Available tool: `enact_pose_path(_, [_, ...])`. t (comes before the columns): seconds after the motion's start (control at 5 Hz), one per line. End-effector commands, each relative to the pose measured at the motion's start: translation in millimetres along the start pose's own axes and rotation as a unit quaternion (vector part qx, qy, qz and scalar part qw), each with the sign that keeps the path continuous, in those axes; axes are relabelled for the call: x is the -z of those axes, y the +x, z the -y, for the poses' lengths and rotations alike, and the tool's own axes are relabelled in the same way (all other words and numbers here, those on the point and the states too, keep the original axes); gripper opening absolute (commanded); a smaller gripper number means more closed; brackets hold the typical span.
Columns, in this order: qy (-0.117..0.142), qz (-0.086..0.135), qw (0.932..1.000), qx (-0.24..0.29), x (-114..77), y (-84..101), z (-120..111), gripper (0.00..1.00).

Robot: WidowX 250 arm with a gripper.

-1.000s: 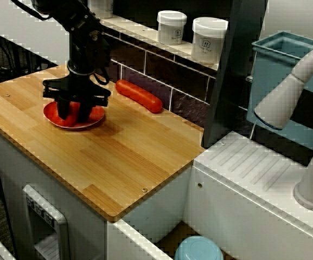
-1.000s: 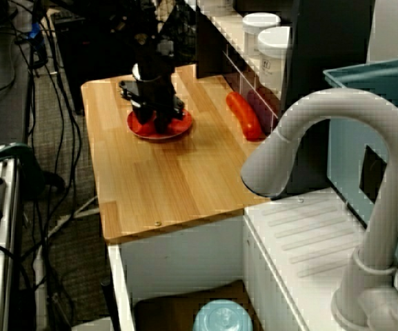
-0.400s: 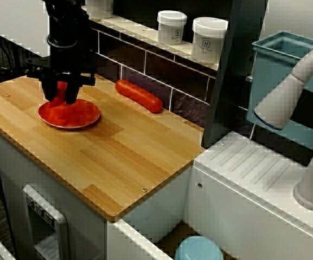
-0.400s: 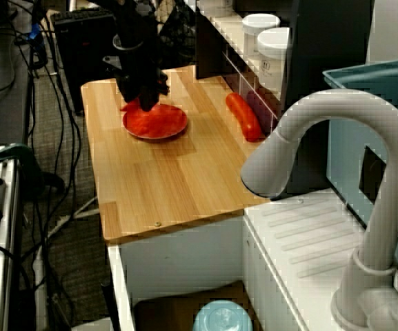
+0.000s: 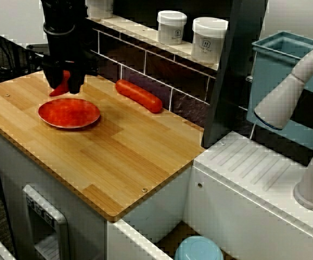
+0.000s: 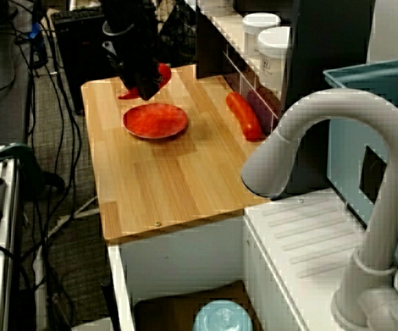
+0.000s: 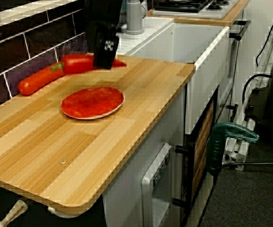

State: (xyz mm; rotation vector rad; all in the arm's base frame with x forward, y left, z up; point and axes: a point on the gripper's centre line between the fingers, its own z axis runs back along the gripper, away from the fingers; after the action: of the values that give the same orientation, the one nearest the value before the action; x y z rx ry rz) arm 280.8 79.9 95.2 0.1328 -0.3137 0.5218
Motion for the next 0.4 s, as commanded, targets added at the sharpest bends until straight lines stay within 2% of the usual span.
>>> enact_pose_path(0.0, [-0.068,0.096,0.9778,0.173,-43.0,3.2,26.3,0.0])
enact_pose_path(0.2, [-0.091,0.116,0.9622,0.229,-56.9,-4.6,35.8,0.0])
